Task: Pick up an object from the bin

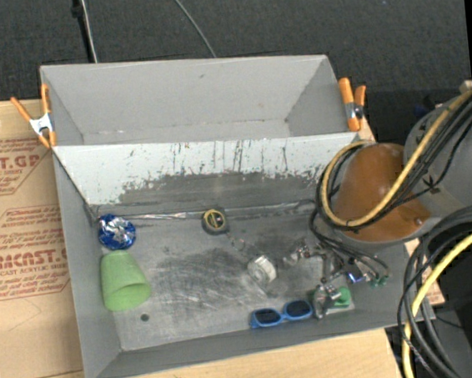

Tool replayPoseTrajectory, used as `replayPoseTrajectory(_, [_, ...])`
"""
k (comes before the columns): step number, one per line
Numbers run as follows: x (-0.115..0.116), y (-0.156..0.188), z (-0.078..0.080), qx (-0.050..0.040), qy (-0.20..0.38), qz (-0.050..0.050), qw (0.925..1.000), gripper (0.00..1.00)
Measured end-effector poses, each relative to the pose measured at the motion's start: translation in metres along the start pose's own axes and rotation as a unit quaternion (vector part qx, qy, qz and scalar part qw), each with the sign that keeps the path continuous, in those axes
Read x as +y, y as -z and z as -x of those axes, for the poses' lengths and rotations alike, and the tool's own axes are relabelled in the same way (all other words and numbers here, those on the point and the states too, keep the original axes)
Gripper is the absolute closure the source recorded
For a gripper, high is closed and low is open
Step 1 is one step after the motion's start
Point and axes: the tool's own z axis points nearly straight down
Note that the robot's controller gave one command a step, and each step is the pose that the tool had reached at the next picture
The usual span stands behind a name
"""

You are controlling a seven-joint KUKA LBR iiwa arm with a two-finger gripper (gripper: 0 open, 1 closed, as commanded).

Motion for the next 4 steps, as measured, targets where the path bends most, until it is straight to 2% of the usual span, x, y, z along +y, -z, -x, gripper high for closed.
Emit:
replayPoseTrajectory(1, [0.062, 0.001, 0.022, -0.0007, -0.045, 0.0, 0.999, 0.0])
replayPoseTrajectory(2, [0.061, 0.004, 0.026, -0.007, -0.044, 0.0, 0.999, 1.0])
replayPoseTrajectory(3, [0.056, 0.111, 0.042, 0.002, -0.02, 0.002, 0.9998, 1.0])
replayPoseTrajectory(4, [0.045, 0.223, 0.013, 0.0004, -0.002, 0.002, 1.0, 1.0])
